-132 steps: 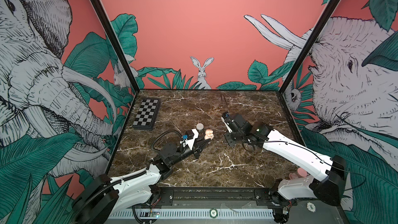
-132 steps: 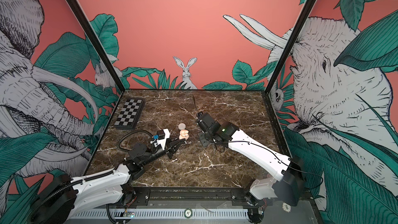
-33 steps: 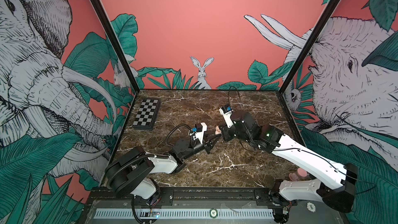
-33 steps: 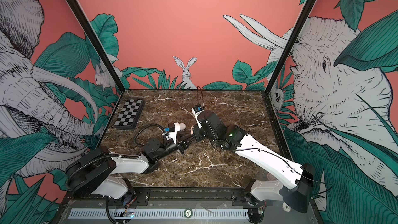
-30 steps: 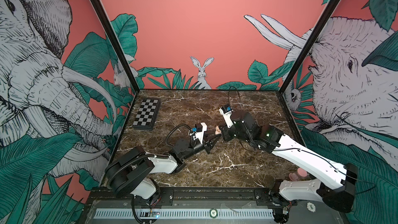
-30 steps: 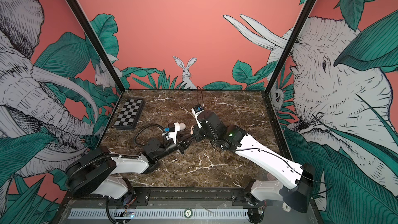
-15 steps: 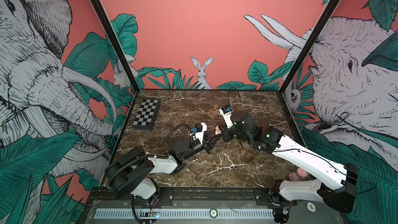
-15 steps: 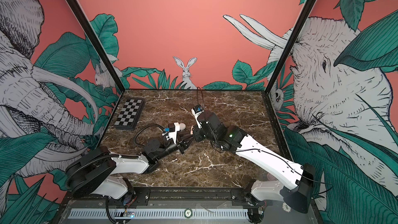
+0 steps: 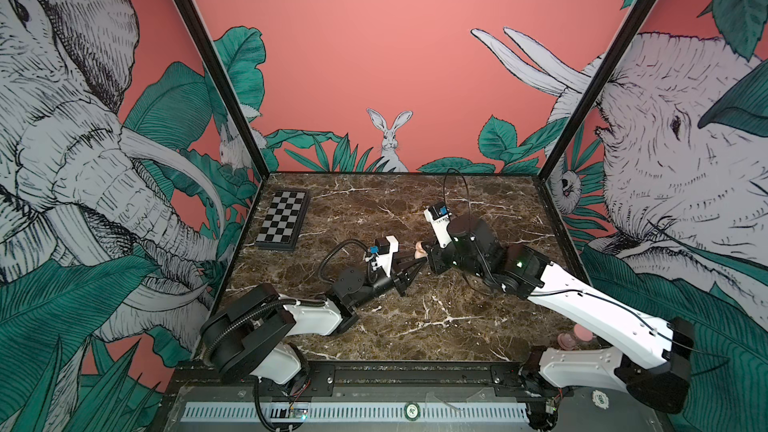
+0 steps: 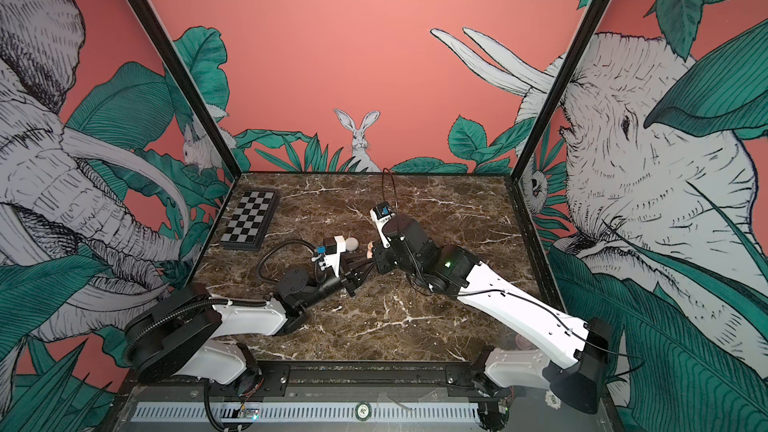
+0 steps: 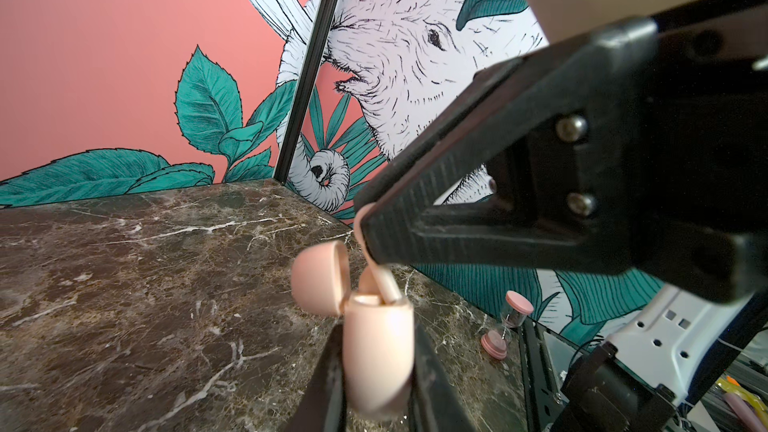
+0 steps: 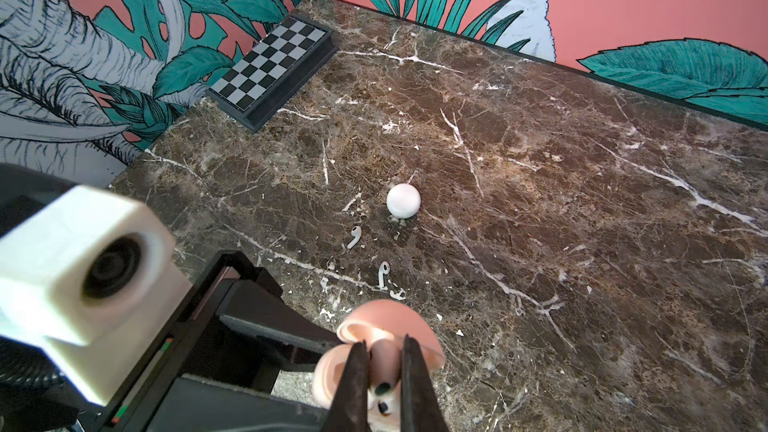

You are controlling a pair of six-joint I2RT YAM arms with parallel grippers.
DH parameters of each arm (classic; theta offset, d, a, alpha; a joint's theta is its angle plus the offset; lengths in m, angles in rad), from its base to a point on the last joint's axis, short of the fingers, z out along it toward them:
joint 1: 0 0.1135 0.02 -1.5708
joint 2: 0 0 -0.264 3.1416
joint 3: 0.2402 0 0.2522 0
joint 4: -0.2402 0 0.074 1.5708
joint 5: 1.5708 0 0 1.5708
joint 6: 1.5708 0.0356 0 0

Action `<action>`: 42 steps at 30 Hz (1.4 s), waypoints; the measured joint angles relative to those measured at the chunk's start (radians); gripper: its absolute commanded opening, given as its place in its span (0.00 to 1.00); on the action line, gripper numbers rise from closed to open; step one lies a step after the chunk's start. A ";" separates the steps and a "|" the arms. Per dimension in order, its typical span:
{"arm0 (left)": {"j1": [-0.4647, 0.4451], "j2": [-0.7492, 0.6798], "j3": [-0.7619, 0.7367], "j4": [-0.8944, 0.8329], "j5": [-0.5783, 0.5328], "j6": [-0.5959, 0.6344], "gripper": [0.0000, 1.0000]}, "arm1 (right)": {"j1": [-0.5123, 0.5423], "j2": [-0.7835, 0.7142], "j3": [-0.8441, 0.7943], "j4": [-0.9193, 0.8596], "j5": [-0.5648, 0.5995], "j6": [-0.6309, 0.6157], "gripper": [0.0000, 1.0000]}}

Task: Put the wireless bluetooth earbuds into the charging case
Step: 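Lower the held earbud with the right gripper toward the empty case slot, then push the earbud down into the case slot with the right gripper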

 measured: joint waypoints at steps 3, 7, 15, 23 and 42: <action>0.000 -0.004 0.000 -0.001 -0.002 0.000 0.00 | 0.001 -0.006 -0.007 0.008 -0.001 0.000 0.09; 0.000 -0.005 0.000 -0.001 -0.005 0.000 0.00 | 0.003 -0.009 -0.011 0.016 -0.001 0.000 0.09; 0.000 -0.006 0.000 -0.001 -0.008 0.002 0.00 | 0.006 -0.009 -0.013 0.023 0.001 0.000 0.09; 0.000 -0.019 0.000 -0.017 -0.011 0.024 0.00 | 0.011 -0.009 -0.013 0.023 0.012 0.018 0.08; 0.000 -0.019 0.000 -0.018 -0.024 0.038 0.00 | 0.018 -0.010 -0.011 0.019 0.025 0.079 0.06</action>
